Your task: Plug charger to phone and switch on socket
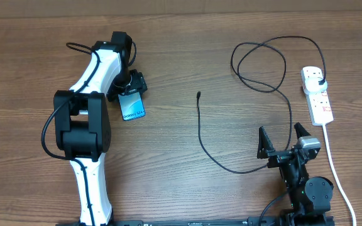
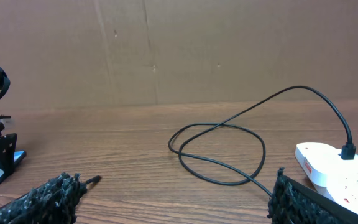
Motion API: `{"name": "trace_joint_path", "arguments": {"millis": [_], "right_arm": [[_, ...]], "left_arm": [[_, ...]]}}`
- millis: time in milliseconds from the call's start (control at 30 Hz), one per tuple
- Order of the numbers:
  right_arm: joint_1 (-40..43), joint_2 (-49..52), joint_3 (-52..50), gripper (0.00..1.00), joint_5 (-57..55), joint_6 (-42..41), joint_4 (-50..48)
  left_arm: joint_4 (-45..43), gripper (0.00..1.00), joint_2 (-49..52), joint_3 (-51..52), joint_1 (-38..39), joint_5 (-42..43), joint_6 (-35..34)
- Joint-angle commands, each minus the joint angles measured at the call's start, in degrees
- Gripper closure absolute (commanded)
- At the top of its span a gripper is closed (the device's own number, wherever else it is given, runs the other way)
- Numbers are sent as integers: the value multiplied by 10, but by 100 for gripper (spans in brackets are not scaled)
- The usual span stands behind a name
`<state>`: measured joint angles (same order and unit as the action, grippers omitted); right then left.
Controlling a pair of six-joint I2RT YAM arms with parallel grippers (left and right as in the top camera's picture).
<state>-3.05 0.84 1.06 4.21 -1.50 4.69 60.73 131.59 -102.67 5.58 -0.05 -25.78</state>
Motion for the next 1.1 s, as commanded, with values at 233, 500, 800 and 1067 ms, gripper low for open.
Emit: {"name": "trace_joint_path", "arguments": {"millis": [233, 500, 800, 1067], "right_arm": [[-3, -7, -6, 0, -1, -2, -3], [-3, -7, -6, 0, -1, -2, -2], [-3, -7, -6, 0, -1, -2, -2], [-3, -7, -6, 0, -1, -2, -3]], "left_arm": [[1, 11, 31, 28, -9, 18, 56], [3, 9, 31, 28, -9, 25, 125], [-15, 11, 31, 28, -9, 24, 169], [-19, 13, 31, 28, -9, 46, 211]]}}
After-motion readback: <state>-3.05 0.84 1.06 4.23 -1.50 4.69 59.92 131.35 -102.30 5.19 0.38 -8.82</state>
